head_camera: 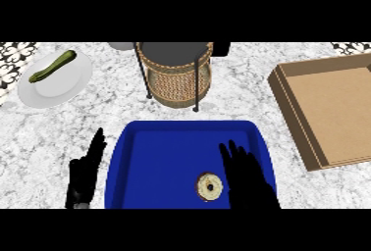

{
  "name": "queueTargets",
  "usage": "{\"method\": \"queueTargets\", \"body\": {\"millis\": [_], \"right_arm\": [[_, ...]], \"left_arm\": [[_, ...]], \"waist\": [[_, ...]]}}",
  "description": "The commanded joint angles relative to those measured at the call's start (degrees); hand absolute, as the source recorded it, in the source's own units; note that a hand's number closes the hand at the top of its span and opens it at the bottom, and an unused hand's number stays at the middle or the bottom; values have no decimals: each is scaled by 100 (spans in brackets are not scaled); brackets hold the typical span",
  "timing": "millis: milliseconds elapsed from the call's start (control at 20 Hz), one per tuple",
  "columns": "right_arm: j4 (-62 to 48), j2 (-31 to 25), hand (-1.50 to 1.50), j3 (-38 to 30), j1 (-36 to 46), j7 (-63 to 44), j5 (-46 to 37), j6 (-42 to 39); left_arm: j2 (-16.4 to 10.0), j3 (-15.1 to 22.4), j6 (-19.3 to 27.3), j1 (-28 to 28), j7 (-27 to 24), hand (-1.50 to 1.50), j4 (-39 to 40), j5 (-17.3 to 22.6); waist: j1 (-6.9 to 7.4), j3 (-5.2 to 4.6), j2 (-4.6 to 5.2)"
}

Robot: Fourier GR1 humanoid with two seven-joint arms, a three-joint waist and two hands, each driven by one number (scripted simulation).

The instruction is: Pick the cupcake from the tray and place it in the tiered basket

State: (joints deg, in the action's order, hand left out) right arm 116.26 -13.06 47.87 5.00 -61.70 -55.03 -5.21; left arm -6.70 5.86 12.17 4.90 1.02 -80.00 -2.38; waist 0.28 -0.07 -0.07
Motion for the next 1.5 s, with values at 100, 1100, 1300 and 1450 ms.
{"method": "queueTargets", "body": {"millis": [100,1100,1300,1450], "right_arm": [[-771,773,-150,-146,358,-805,-100,-854],[-1749,1300,-150,-260,312,-956,136,-1395],[-2036,1301,-150,3,271,-1065,124,-992],[-2445,1301,-150,-285,683,-915,449,-1056]], "left_arm": [[117,7,121,-151,196,0,-22,-66],[189,2,28,91,4,0,-57,-157],[-10,-210,-172,-67,5,0,19,-35],[117,-87,-55,-108,266,0,-199,-130]], "waist": [[-3,3,9],[-5,5,3],[-8,5,3],[17,7,9]]}}
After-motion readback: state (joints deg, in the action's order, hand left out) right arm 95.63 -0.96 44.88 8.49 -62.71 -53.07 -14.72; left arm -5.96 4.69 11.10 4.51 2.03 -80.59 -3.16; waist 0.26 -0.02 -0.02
